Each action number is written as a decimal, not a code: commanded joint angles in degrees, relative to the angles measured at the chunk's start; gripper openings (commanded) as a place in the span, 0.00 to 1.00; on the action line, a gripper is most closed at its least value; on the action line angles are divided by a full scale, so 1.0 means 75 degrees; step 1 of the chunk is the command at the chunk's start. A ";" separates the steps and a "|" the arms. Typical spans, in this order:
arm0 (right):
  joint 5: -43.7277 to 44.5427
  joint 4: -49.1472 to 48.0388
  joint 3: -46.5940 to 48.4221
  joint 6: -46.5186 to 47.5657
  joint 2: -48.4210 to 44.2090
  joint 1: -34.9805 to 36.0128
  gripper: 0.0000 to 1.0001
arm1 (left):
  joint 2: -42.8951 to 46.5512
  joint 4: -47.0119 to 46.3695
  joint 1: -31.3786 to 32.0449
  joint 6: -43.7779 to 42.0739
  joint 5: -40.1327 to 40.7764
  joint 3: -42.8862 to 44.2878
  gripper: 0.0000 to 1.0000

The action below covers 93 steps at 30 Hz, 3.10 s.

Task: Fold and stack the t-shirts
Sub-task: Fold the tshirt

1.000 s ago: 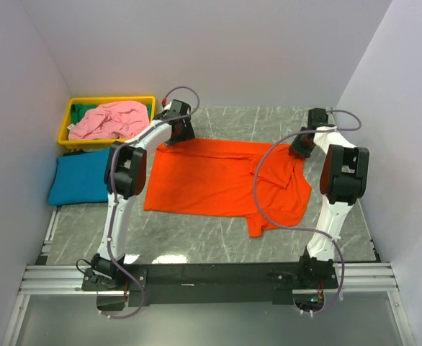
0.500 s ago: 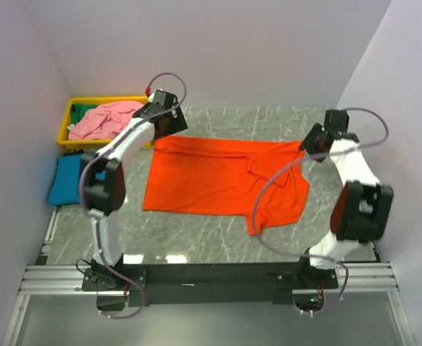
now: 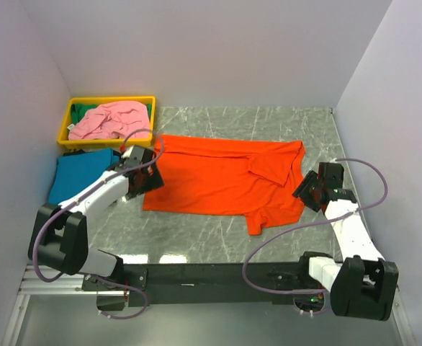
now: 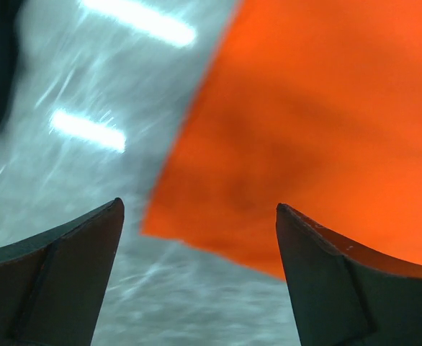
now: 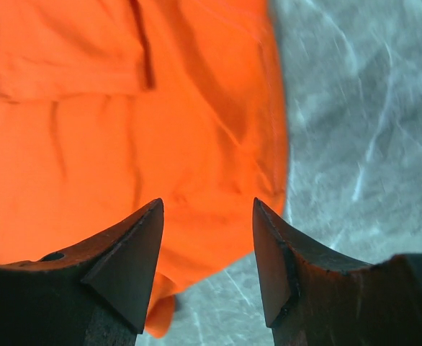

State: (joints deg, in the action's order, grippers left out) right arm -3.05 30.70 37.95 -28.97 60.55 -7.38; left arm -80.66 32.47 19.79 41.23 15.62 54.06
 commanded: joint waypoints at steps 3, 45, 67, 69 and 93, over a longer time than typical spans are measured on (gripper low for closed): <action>0.0382 -0.0121 -0.0396 0.0054 -0.0246 0.0023 0.59 | 0.0385 -0.0391 -0.0400 0.0443 -0.0055 -0.0938 0.90; 0.0184 -0.0413 -0.0654 0.0042 0.1628 -0.0458 0.52 | -0.0097 -0.0239 -0.0342 0.1006 -0.0102 -0.1642 0.01; 0.0489 0.0559 -0.0502 -0.0098 0.0352 -0.0669 0.00 | 0.0654 0.0909 -0.0705 0.0409 0.0156 -0.1128 0.01; 0.0430 0.0582 -0.0293 -0.0063 0.0503 -0.0657 0.00 | 0.0595 0.1014 -0.0729 0.0350 0.0110 -0.0952 0.01; -0.0039 0.0196 0.2262 -0.0098 0.3304 -0.0645 0.00 | -0.2486 0.0582 -0.1092 -0.0154 0.0168 0.2307 0.01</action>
State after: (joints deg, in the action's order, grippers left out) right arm -4.19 34.41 50.98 -29.19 83.29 -11.84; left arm -98.43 38.94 11.99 40.97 14.98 68.55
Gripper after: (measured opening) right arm 0.020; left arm 0.014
